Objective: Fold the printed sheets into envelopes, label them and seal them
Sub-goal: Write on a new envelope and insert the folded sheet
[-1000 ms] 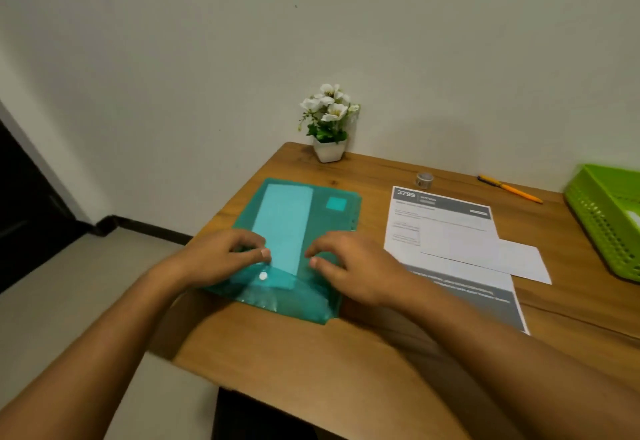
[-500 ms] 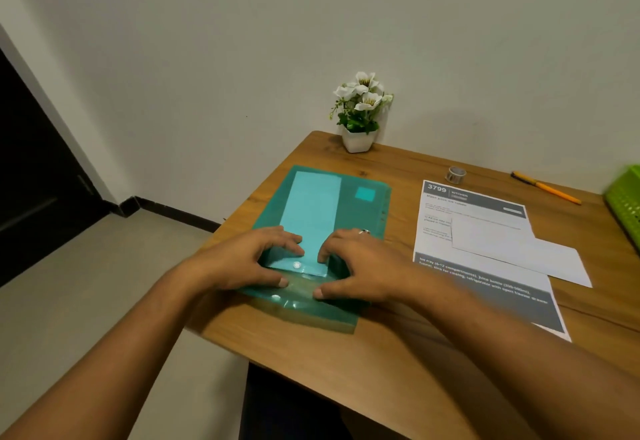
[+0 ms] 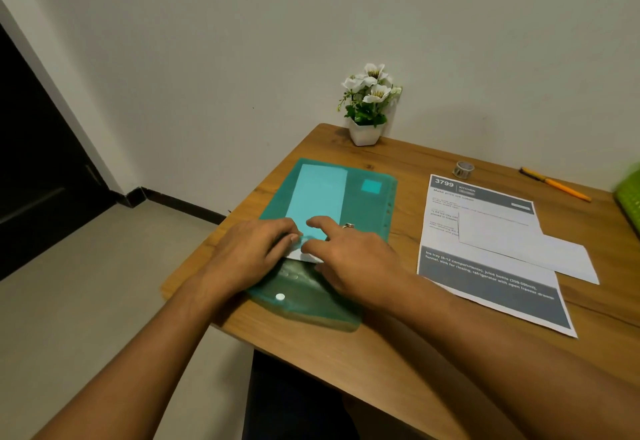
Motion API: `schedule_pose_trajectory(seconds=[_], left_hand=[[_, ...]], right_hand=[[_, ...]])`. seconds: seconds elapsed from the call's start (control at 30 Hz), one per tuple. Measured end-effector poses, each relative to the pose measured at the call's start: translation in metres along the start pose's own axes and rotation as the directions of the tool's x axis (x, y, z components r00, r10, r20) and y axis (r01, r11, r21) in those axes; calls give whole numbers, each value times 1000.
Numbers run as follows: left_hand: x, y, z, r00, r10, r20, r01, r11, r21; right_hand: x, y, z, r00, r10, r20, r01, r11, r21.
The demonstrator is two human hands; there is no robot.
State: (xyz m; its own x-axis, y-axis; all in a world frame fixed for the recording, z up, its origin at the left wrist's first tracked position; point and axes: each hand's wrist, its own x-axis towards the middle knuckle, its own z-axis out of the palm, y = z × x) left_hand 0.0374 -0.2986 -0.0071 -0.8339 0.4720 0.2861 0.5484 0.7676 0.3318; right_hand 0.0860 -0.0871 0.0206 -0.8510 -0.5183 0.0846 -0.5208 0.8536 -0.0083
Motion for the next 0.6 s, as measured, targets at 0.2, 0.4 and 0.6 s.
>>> schedule_pose_trajectory(seconds=[0.2, 0.4, 0.6], left_hand=[[-4, 0, 0, 1000, -14, -21, 13, 999, -48], [-13, -3, -1, 999, -2, -41, -2, 996, -86], [-11, -7, 2, 999, -16, -30, 14, 997, -75]], right_hand=[[13, -14, 2, 994, 60, 90, -39, 975, -217], [14, -20, 2, 998, 43, 55, -30, 972, -232], [12, -12, 6, 986, 120, -112, -117, 993, 35]])
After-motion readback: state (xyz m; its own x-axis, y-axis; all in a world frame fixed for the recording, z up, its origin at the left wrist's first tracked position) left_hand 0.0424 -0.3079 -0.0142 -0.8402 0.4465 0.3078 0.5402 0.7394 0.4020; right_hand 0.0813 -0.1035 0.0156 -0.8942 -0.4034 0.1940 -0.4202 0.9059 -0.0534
